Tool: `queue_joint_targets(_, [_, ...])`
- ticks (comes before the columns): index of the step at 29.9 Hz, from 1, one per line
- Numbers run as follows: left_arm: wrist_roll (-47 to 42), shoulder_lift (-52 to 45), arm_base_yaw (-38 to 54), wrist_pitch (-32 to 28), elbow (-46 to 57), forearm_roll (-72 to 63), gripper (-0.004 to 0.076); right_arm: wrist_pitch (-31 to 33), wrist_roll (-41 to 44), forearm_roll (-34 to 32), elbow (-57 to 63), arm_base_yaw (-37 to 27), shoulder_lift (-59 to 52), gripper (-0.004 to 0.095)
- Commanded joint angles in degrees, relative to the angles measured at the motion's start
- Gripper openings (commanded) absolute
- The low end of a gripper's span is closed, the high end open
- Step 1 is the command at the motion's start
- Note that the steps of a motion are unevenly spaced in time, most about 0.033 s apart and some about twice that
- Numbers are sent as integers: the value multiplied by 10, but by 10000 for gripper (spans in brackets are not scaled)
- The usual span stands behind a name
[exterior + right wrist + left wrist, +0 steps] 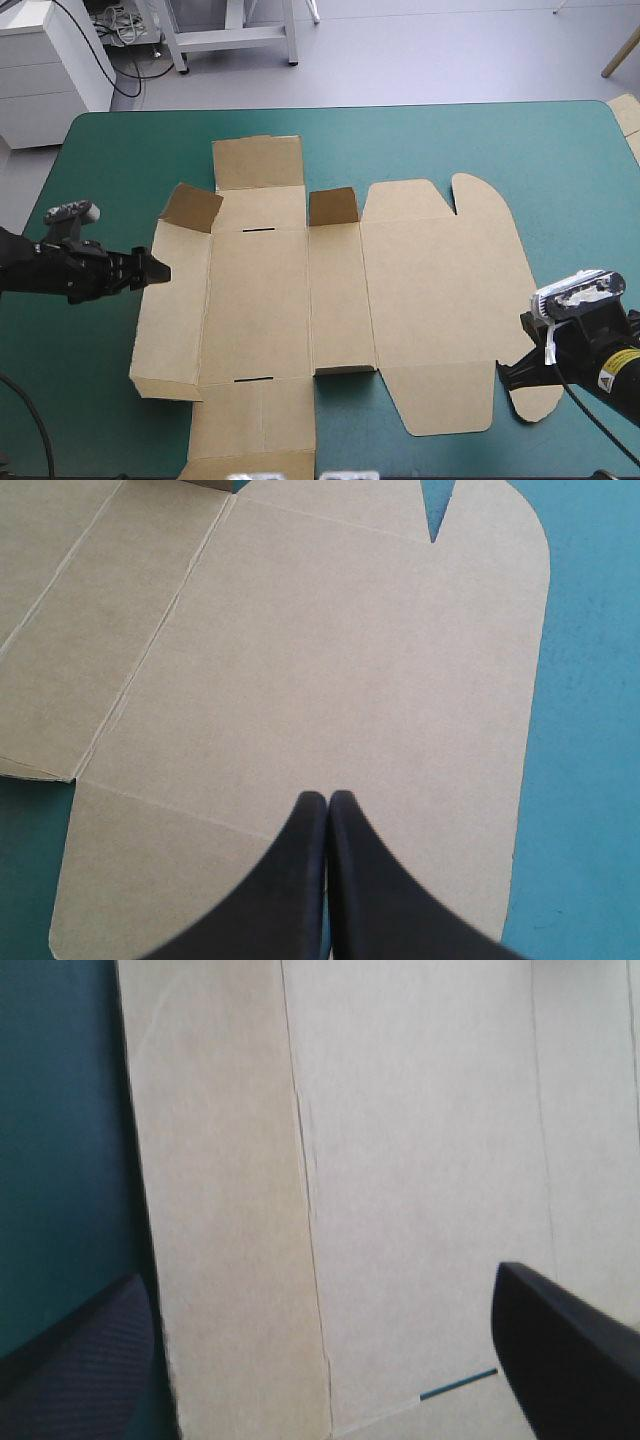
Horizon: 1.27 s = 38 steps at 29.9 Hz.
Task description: Fold the box
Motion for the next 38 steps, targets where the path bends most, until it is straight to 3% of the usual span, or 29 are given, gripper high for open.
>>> queue_joint_targets(1, [-5,-12,-3,34,-67,-27,652,-26,-6,-4,-14,-2,0,-21])
queue_joint_targets(11, [-17,-62,-3,34,-103,-15,652,-26,-11,-4,-14,-2,0,-21])
queue_joint_targets(20, [-109,-90,1,34,-83,135,652,-22,-14,-4,-14,-2,0,-21])
queue_joint_targets(34, [-13,15,1,33,54,42,652,-18,-17,-4,-14,-2,0,-21])
queue_joint_targets(38, [19,43,1,5,104,7,652,-18,-17,-4,-14,-2,0,-21])
